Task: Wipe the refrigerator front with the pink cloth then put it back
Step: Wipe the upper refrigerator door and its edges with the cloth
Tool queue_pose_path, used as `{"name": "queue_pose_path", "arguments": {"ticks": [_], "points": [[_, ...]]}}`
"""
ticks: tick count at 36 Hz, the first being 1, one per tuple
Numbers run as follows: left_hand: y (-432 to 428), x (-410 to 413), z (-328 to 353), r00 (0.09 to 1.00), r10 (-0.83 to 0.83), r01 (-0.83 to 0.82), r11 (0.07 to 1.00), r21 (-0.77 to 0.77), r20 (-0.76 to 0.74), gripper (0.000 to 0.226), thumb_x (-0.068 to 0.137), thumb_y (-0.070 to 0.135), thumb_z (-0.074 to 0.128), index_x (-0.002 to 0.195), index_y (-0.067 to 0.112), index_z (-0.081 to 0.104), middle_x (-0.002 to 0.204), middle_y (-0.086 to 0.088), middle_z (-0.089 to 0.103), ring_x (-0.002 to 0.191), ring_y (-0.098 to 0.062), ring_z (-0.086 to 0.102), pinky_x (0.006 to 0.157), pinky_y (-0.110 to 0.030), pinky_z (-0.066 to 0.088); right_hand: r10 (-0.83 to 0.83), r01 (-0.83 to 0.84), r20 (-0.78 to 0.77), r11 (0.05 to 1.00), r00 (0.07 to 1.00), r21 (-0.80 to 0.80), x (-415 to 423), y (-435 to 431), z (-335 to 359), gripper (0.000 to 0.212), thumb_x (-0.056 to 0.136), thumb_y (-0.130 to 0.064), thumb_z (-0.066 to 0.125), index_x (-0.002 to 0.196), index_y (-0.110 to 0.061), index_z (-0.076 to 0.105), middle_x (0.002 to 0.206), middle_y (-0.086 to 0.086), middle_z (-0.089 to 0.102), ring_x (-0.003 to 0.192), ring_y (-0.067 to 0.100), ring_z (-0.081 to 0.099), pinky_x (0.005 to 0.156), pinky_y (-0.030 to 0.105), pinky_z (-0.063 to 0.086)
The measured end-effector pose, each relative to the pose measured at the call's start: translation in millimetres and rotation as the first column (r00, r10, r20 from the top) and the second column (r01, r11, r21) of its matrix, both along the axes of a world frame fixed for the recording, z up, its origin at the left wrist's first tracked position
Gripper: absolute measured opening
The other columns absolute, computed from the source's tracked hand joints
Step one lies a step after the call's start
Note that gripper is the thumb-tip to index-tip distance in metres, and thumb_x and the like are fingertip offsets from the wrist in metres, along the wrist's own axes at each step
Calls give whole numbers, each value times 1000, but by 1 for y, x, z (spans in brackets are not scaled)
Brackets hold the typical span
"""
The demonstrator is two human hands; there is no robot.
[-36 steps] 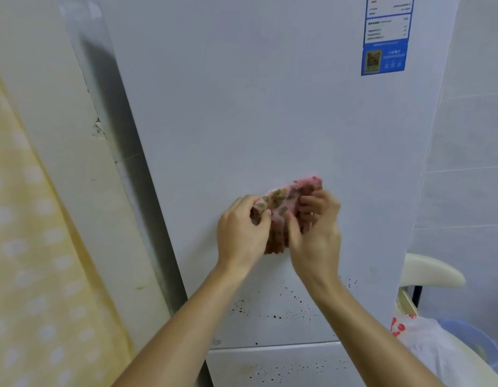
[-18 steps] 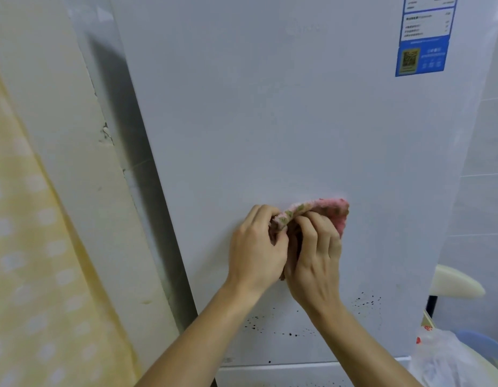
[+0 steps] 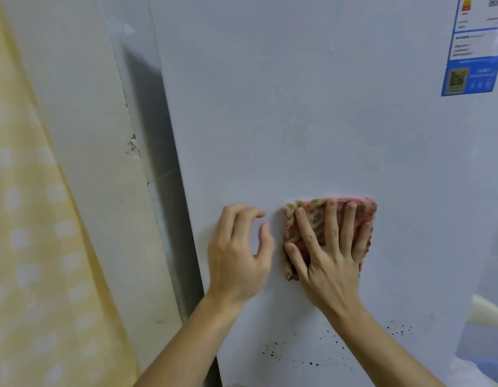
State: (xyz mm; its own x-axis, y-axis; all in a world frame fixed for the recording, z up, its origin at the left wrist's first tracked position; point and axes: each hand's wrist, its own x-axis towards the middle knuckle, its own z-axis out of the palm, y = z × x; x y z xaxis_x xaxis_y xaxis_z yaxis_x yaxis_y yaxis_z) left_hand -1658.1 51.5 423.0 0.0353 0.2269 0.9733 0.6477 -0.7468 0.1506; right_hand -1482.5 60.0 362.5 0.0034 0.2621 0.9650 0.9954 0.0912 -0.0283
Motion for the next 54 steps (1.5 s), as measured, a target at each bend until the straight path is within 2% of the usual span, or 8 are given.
{"name": "queue_pose_path", "arguments": {"ticks": [5,11,19,30,36,44,49,54], "points": [[28,-51,28,976,203,-214,963,164,82,29,99,18,55,120,3,68,133,-12,56,121,-31,55,107,-37,39,-3,-1,49,997,999,74,-13,9,50,58,109,-56,42,162,-33,34,173,13,16,161,39,7,128,64,7],[62,-107,55,888,458,-459,882,107,38,60,106,45,42,161,20,38,170,-15,24,158,-35,16,126,-59,10,28,-33,26,976,999,215,-58,20,149,55,107,-52,47,159,-32,44,168,15,32,157,43,23,125,67,17],[78,-141,56,867,499,-497,865,75,-14,65,108,48,33,166,20,24,174,-10,15,161,-36,10,126,-65,8,-1,1,0,969,1000,249,-82,26,152,55,110,-45,44,161,-25,41,168,14,33,157,42,25,125,67,19],[80,-147,52,847,532,-527,843,111,-20,70,103,29,46,166,13,19,174,-12,15,161,-35,11,127,-63,11,82,-52,343,994,936,-94,-88,12,-39,63,107,-44,45,166,-29,27,176,4,14,163,31,9,130,57,5],[79,-148,50,853,522,-522,851,55,11,75,101,33,45,166,10,17,174,-12,15,161,-33,10,126,-66,10,117,-102,410,993,905,-59,-84,12,7,77,98,-26,62,167,-27,25,175,2,15,163,28,9,131,55,3],[78,-156,49,856,515,-516,857,6,-40,70,104,36,35,168,24,8,176,-5,8,163,-30,1,124,-71,2,87,-119,183,978,979,170,-119,33,191,53,112,-49,38,163,-32,36,171,9,28,159,35,22,130,57,13],[79,-156,48,856,516,-515,857,17,-31,67,105,34,34,167,24,10,176,-4,7,162,-29,2,125,-70,2,105,-135,171,975,980,175,-133,33,163,52,113,-42,40,163,-30,35,171,11,27,159,37,21,128,61,15],[81,-157,47,850,526,-525,850,33,-28,64,107,32,32,167,19,16,175,-9,13,162,-33,6,123,-71,5,136,-157,409,987,902,18,-130,27,68,55,112,-45,39,165,-32,28,173,8,21,161,32,16,131,57,9]]}}
